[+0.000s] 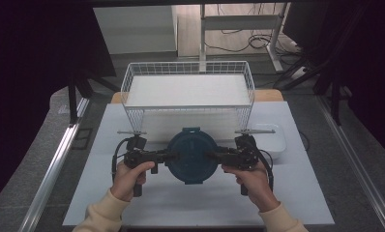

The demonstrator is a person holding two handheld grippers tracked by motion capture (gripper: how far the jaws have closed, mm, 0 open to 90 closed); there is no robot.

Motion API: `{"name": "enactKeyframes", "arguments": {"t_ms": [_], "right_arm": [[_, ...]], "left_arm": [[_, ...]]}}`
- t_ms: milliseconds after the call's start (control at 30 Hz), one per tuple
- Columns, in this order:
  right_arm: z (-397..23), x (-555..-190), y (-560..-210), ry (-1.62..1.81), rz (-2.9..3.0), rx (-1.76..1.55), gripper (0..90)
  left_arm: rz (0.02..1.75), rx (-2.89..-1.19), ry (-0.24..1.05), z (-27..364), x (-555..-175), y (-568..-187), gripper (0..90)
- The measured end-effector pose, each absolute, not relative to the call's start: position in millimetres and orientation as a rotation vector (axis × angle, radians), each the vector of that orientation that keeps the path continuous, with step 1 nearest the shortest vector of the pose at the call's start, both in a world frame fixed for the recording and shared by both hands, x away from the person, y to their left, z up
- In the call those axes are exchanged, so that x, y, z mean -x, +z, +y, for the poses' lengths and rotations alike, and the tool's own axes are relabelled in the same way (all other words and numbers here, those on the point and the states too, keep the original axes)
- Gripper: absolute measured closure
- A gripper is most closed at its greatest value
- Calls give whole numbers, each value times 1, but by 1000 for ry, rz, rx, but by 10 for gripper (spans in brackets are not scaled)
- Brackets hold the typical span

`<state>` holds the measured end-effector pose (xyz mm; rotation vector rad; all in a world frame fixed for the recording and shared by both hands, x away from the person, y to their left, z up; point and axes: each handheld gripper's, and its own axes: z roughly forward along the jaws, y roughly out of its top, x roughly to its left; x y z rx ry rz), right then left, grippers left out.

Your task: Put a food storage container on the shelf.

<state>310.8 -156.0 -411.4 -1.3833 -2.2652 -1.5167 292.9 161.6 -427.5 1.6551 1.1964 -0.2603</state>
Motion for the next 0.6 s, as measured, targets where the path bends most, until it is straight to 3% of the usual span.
{"name": "enactKeyframes", "arguments": {"t_ms": [600], "right_arm": [[-149,-320,-378,-1556,-2292,1344,373]], "left_arm": [[1177,-1645,-223,168,-301,-394,417]]}}
